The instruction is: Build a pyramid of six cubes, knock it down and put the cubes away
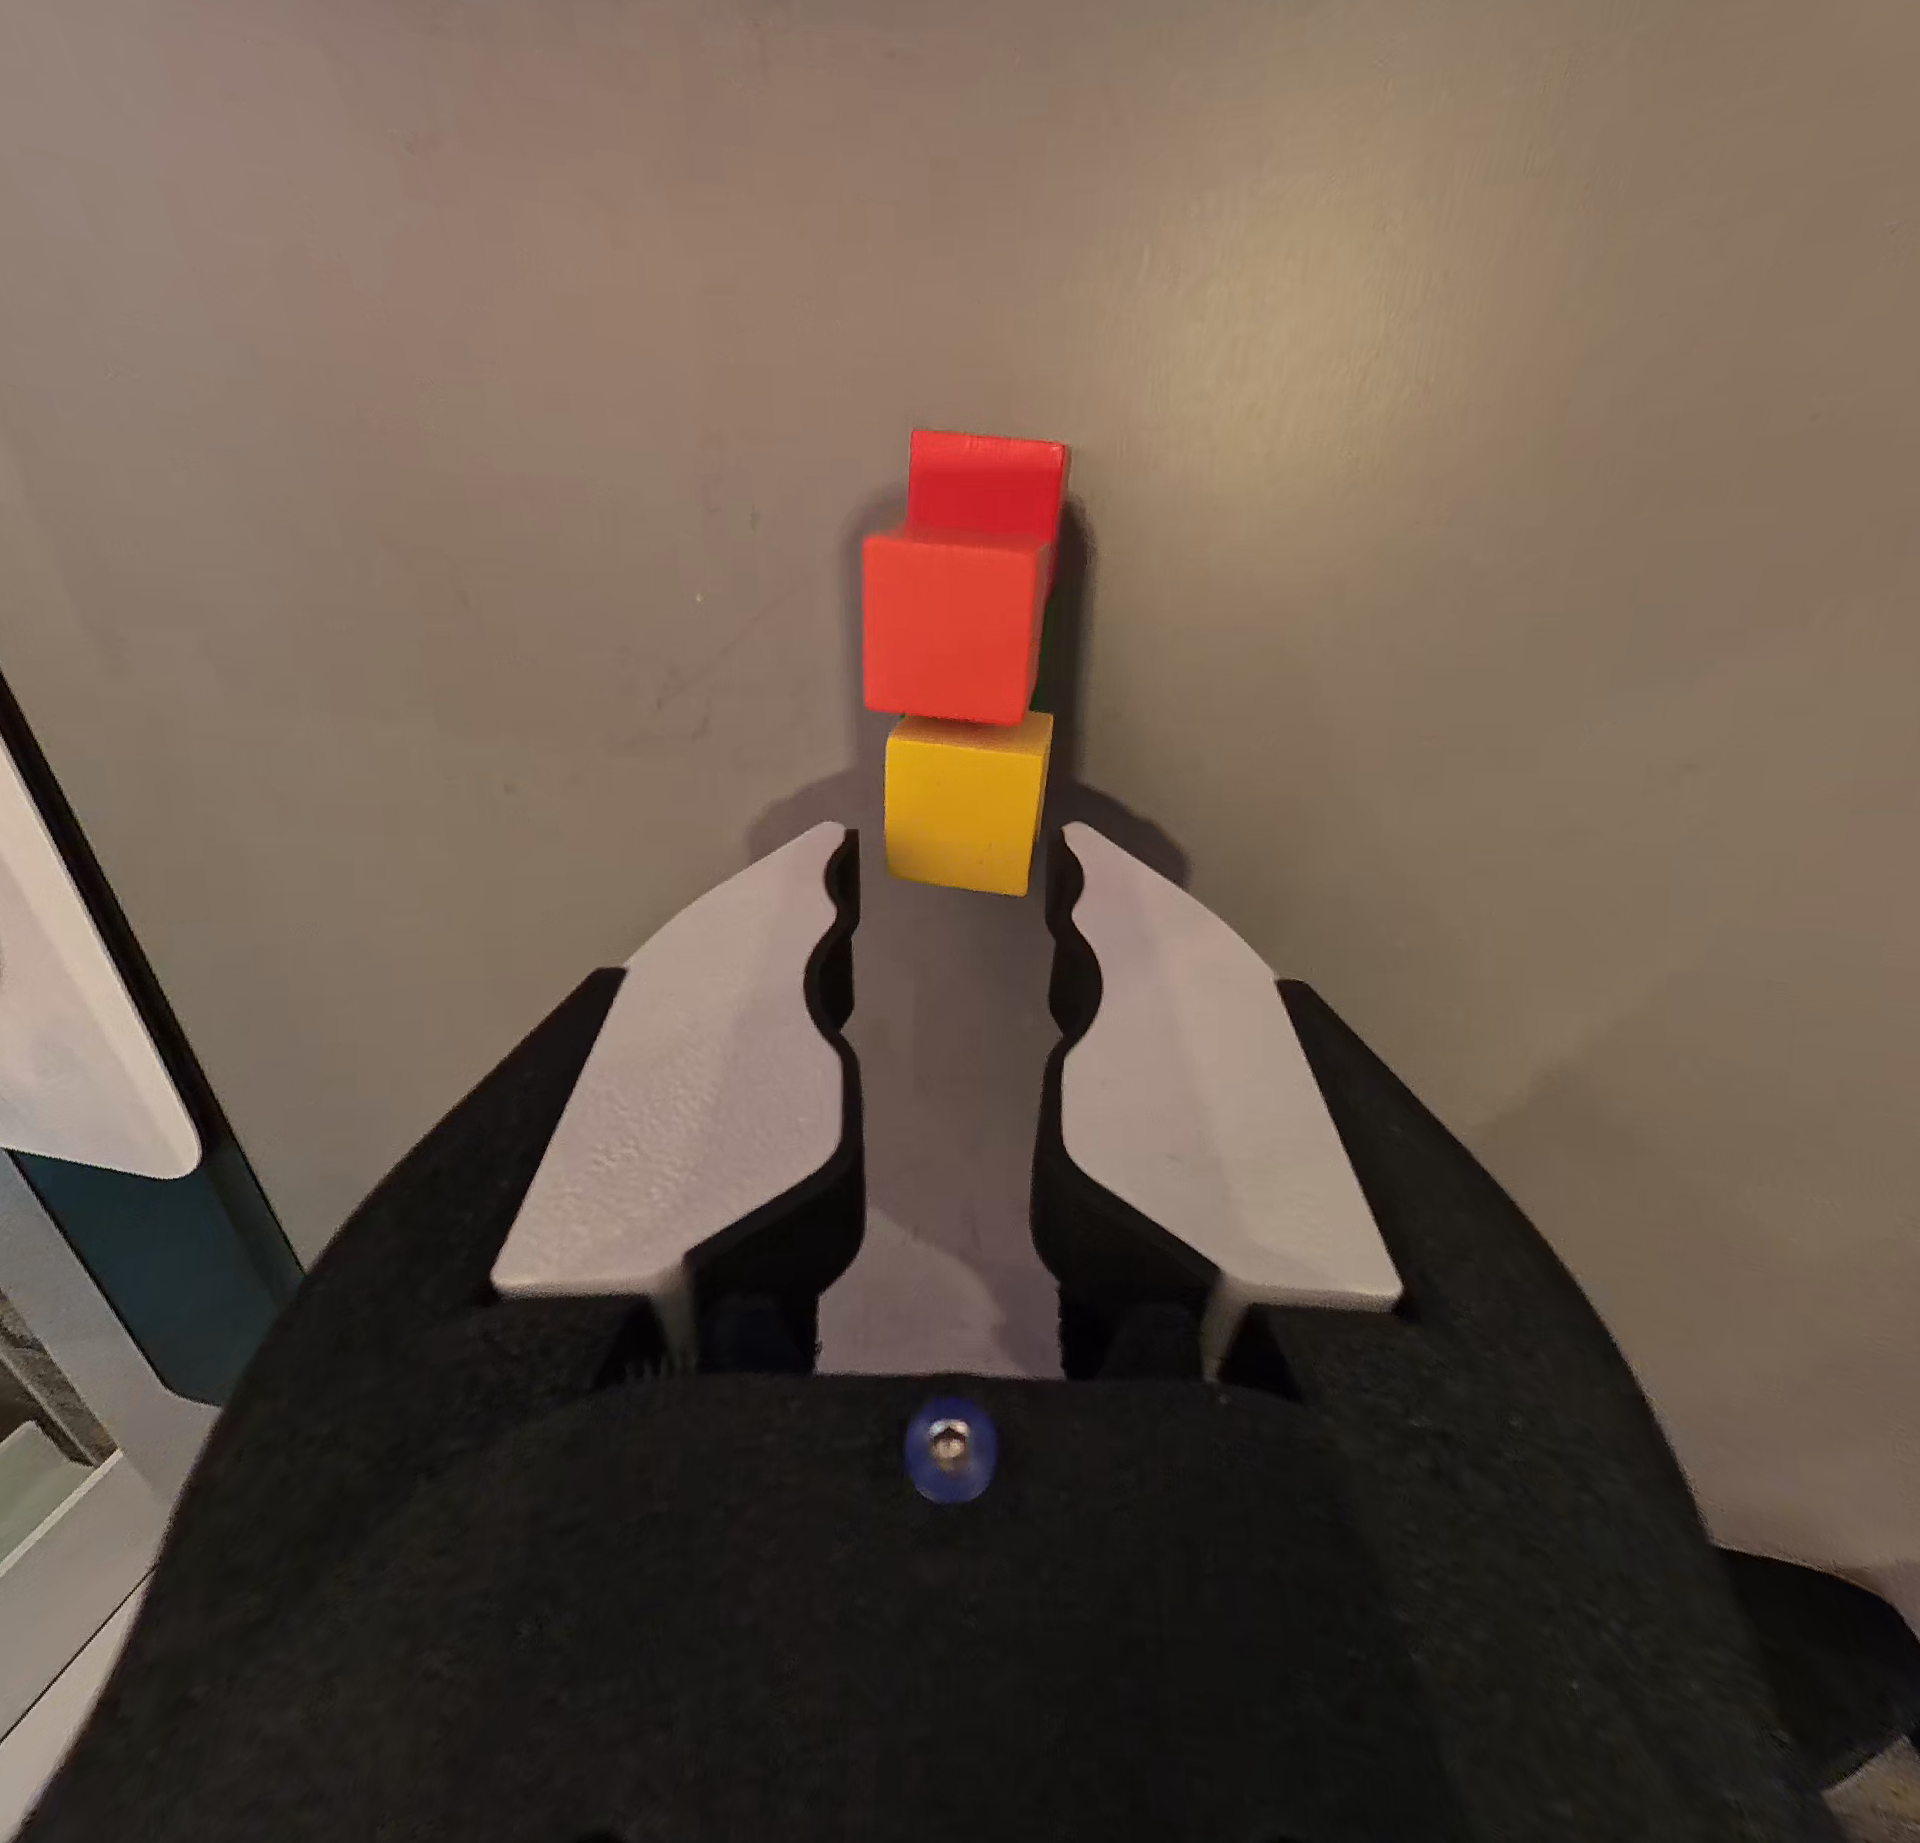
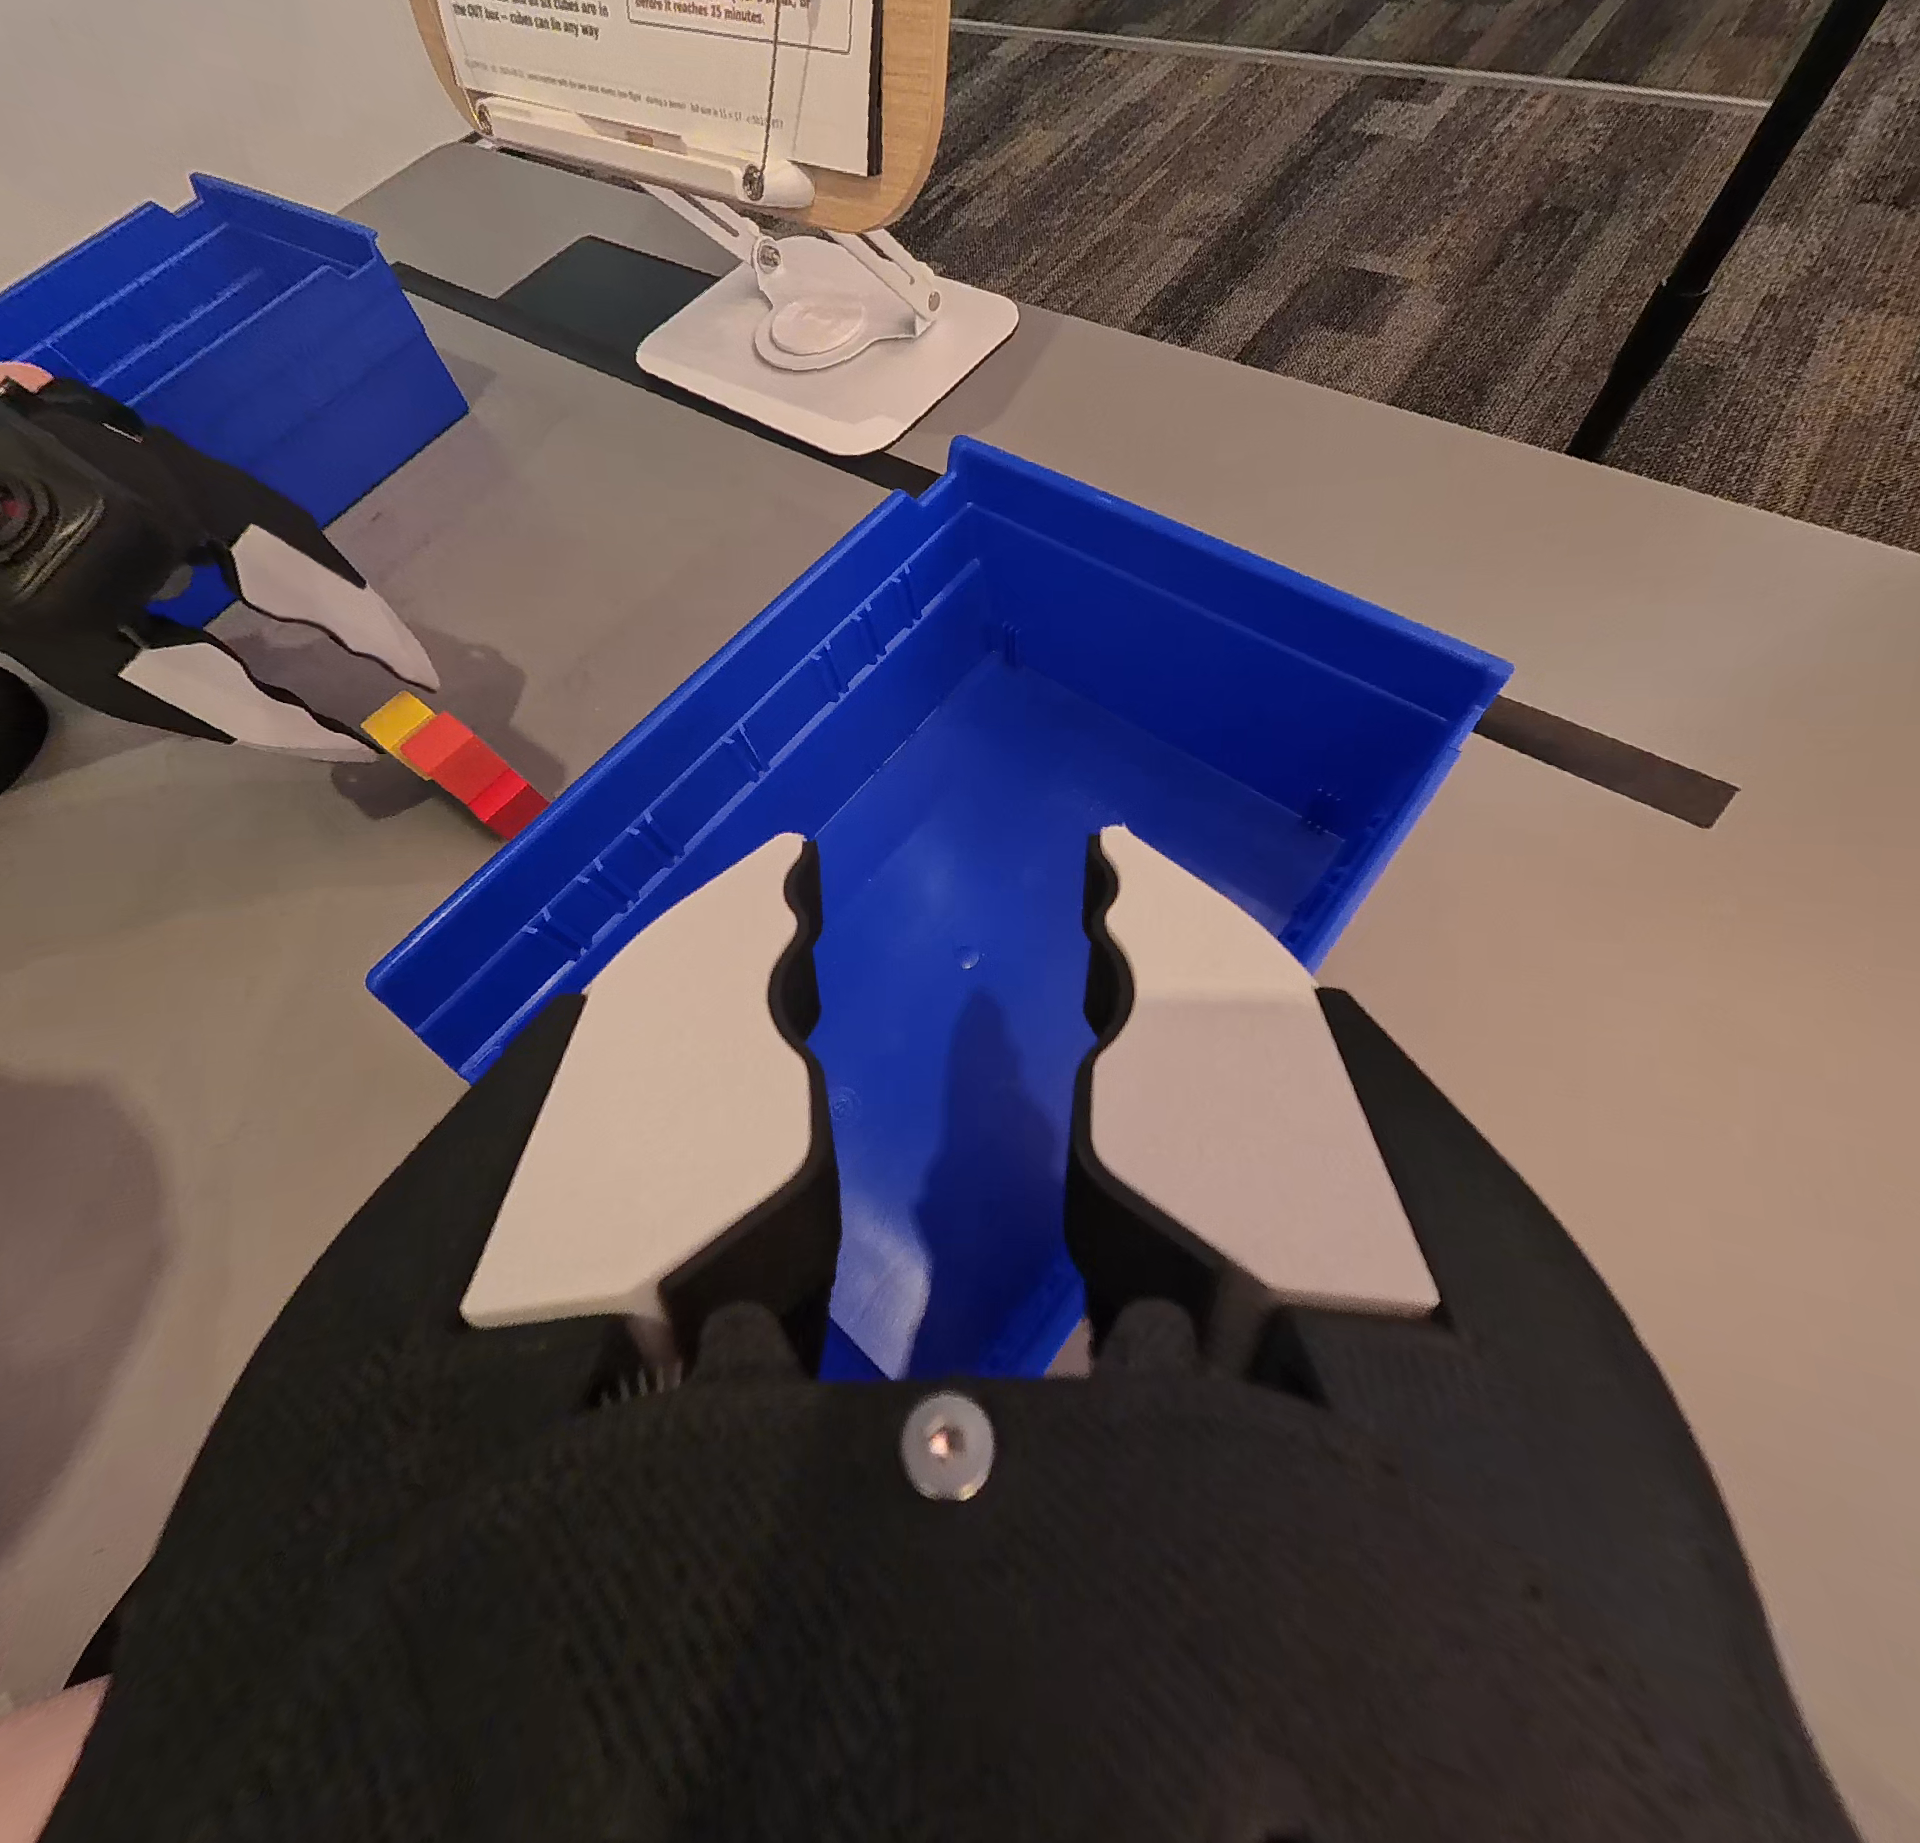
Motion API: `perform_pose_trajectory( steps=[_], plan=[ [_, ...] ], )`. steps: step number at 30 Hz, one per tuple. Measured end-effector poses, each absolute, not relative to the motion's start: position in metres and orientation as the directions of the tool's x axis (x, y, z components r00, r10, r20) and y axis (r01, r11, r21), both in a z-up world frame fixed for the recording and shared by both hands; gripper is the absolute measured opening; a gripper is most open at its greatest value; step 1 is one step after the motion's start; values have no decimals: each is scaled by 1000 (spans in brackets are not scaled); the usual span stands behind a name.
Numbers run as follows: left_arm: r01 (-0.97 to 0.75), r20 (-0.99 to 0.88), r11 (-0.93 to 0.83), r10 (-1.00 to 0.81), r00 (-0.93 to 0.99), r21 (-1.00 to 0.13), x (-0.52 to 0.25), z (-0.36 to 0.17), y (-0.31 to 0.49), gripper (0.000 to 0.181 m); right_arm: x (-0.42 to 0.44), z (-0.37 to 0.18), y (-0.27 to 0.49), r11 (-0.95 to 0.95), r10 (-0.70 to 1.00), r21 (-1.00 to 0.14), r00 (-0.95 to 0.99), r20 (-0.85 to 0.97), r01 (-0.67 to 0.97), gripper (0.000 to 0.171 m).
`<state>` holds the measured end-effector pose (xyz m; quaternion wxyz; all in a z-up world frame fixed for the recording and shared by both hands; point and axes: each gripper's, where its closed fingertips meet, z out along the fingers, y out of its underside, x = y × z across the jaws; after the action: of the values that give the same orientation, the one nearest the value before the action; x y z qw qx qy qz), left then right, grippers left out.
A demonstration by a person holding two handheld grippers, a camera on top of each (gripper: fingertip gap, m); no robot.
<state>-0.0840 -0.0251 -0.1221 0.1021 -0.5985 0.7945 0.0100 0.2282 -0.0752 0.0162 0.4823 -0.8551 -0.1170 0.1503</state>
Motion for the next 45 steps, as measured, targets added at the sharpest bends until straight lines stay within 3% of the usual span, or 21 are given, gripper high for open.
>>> perform_pose_trajectory(
  steps=[34,39,45],
  plan=[
    [-951,-177,291,-946,-271,-100,-76,-124,-22,28,228,14,-74,-517,347,-854,926,-147,58,49],
    [-954,-154,275,-954,-256,-120,-74,-123,-25,42,228,12,-74,-523,347,-850,926,-148,60,50],
    [-948,-163,261,-959,-233,-184,-76,-97,-24,45,228,10,-74,-528,348,-847,926,-148,63,50]
  ],
)
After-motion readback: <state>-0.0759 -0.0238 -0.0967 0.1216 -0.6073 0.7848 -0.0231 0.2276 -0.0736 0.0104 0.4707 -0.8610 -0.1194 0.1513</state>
